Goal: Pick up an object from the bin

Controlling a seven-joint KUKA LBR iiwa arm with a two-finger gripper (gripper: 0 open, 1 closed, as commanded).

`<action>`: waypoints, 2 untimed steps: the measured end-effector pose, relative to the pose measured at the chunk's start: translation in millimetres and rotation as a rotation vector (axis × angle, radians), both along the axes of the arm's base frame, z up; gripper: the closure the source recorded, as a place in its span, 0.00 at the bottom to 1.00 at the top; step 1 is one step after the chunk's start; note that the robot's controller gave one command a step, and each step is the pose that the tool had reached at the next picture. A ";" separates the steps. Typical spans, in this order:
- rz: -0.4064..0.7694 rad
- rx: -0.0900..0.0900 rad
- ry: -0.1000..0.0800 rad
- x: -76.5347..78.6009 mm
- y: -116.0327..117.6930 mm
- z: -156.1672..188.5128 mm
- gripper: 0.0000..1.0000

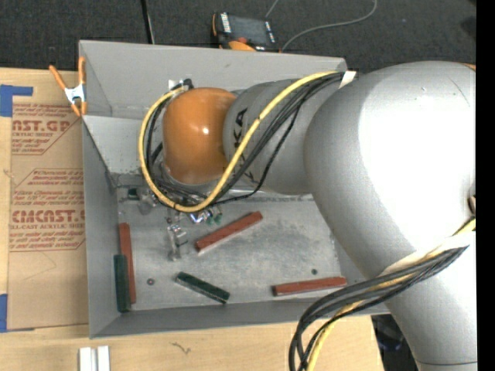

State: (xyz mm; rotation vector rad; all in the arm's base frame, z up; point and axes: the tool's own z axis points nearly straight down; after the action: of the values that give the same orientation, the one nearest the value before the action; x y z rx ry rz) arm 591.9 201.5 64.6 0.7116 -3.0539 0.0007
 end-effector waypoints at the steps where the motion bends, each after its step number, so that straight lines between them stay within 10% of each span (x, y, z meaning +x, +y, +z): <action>1: -0.029 0.000 -0.009 -29.9 -91.1 65.8 0.00; 2: -0.040 0.002 -0.004 -8.0 -123.8 1.5 0.00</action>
Offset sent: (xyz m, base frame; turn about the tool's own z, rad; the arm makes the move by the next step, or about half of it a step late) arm -0.0306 -0.0870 0.0632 0.0217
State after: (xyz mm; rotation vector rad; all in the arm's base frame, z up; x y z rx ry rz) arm 583.8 77.7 66.1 0.6508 -3.0722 -0.0006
